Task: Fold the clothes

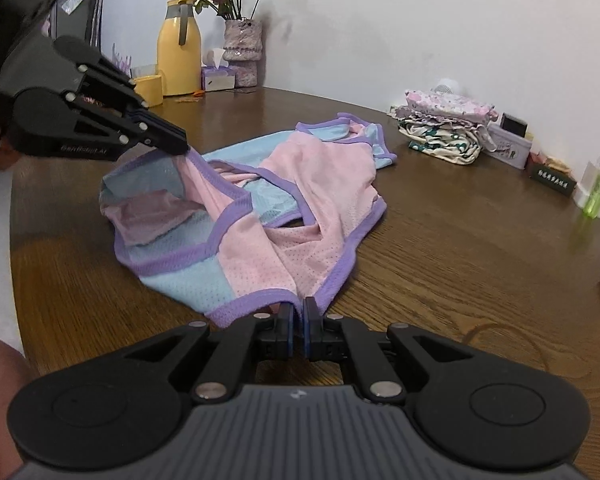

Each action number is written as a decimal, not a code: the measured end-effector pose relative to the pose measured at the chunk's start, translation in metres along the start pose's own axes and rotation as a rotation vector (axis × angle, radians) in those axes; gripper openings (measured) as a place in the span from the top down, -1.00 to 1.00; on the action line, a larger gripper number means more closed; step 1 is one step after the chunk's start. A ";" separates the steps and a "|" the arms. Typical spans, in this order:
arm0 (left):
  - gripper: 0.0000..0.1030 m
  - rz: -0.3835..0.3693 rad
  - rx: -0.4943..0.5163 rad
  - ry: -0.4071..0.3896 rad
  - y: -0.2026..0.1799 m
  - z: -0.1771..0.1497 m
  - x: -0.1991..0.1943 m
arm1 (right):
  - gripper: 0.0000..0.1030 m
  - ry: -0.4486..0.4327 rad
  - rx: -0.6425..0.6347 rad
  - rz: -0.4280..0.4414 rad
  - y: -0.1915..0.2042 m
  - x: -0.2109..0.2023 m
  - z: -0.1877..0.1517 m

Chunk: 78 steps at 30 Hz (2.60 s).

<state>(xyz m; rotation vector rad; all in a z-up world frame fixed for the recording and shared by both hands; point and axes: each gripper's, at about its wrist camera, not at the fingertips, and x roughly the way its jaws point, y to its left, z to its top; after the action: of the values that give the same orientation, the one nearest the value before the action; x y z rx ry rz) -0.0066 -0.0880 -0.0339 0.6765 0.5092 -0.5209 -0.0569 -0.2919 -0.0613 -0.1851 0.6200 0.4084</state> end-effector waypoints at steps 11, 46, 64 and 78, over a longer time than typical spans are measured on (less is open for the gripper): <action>0.99 0.103 -0.197 -0.048 0.012 -0.021 -0.010 | 0.32 0.044 0.143 -0.083 -0.029 -0.011 0.007; 0.85 0.141 -0.329 -0.056 0.009 -0.087 -0.052 | 0.96 0.061 0.047 -0.039 0.058 -0.022 0.025; 0.90 0.062 -0.148 -0.003 -0.012 -0.066 -0.018 | 0.96 0.000 0.139 -0.108 0.048 -0.037 0.001; 0.92 0.195 -0.137 -0.233 -0.034 -0.039 -0.055 | 0.49 0.009 0.072 -0.176 0.082 -0.007 0.003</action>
<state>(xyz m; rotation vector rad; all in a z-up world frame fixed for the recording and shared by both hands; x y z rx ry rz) -0.0789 -0.0677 -0.0425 0.5199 0.2536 -0.3710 -0.0951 -0.2185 -0.0584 -0.1711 0.6210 0.2153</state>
